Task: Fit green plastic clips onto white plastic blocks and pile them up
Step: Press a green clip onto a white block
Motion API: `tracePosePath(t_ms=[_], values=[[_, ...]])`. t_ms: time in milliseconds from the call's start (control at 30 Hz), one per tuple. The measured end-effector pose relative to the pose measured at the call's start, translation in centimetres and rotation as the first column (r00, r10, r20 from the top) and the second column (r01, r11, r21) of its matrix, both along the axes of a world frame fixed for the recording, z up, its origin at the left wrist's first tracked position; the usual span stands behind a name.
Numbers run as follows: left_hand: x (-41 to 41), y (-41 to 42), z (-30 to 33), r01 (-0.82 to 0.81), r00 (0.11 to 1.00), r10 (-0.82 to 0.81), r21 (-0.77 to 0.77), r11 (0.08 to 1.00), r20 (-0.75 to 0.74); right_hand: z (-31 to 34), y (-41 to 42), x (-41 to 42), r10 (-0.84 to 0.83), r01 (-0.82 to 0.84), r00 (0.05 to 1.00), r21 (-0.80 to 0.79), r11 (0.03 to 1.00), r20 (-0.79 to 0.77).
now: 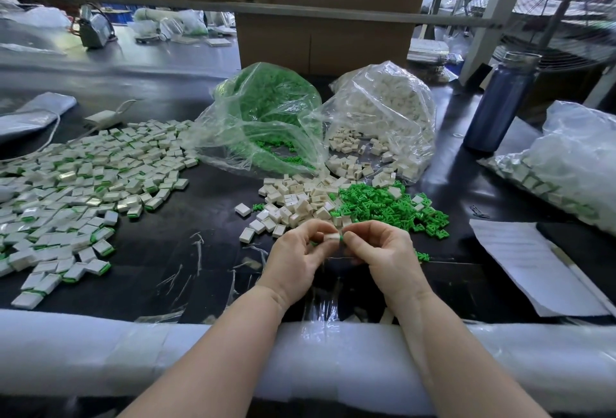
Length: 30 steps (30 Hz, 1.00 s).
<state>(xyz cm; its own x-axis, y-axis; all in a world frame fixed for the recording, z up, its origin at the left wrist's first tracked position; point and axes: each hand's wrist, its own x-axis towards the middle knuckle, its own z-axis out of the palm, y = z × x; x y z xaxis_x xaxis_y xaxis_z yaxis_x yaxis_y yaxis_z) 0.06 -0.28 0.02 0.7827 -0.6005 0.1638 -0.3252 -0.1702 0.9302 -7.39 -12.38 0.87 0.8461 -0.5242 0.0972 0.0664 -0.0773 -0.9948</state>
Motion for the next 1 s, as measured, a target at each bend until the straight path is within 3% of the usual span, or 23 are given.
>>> tracePosePath(t_ms=[267,733,1000], values=[[0.16,0.11,0.16,0.031,0.999,-0.030,0.040,0.999,-0.032,-0.20,0.08,0.21,-0.010,0.004,0.998,-0.112,0.994,-0.057],[0.21,0.17,-0.18,0.061,0.997,-0.069,0.172,0.983,0.043,-0.22,0.03,0.06,0.046,-0.082,0.989,-0.255,0.963,-0.142],[-0.07,-0.10,0.19,0.076,0.997,-0.075,0.064,0.995,-0.006,-0.15,0.09,0.21,-0.059,0.059,0.998,-0.069,0.996,0.002]])
